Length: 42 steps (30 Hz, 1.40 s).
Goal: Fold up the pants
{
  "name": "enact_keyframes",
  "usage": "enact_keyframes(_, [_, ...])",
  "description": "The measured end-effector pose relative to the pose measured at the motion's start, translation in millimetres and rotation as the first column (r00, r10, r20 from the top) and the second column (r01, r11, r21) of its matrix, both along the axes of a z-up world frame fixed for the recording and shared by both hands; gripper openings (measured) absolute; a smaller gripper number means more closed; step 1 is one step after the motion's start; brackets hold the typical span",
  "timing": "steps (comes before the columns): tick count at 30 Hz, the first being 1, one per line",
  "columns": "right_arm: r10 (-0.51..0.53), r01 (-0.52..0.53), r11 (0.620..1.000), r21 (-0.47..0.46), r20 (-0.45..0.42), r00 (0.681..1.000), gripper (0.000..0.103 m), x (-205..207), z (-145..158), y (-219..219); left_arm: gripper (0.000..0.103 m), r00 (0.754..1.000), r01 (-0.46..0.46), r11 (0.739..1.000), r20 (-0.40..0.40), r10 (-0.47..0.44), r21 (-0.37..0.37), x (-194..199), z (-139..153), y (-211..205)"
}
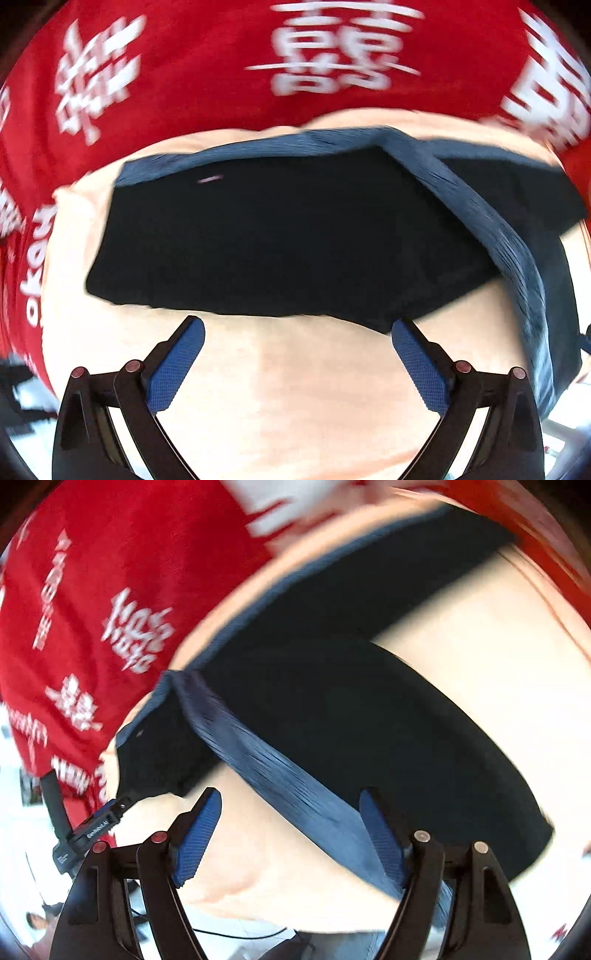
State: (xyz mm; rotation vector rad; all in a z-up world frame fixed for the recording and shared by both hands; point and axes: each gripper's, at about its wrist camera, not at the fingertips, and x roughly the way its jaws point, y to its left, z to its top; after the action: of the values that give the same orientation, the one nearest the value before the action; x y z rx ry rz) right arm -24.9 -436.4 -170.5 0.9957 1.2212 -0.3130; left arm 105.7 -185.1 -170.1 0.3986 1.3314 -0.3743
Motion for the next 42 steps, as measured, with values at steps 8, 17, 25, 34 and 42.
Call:
enact_keyframes(8, [-0.252, 0.248, 0.968, -0.048, -0.106, 0.962, 0.080, -139.6, -27.6, 14.2, 0.102, 0.989, 0.133, 0.983, -0.046, -0.139, -0.128, -56.6, 10.2, -43.8])
enact_keyframes(17, [-0.255, 0.260, 0.963, 0.072, -0.066, 0.965, 0.065, -164.4, -61.7, 10.9, 0.102, 0.954, 0.244, 0.947, -0.127, -0.273, -0.208, -102.9, -20.5, -126.3])
enact_keyframes(25, [-0.145, 0.136, 0.960, 0.245, 0.016, 0.989, 0.025, -150.4, -81.1, 3.2, 0.100, 0.940, 0.162, 0.956, -0.257, -0.224, -0.243, -117.9, -49.0, -169.5])
enact_keyframes(34, [-0.031, -0.010, 0.974, 0.224, 0.178, 0.984, 0.003, -104.4, -12.3, -56.0, 0.032, 0.940, 0.091, 0.948, -0.288, -0.183, -0.304, -101.1, -21.8, -202.8])
enact_keyframes(42, [0.050, -0.065, 0.997, 0.042, 0.293, 0.955, 0.003, -15.6, 57.8, -184.2, 0.033, 0.987, 0.098, 0.928, -0.086, -0.137, -0.359, -36.3, 34.9, -274.9])
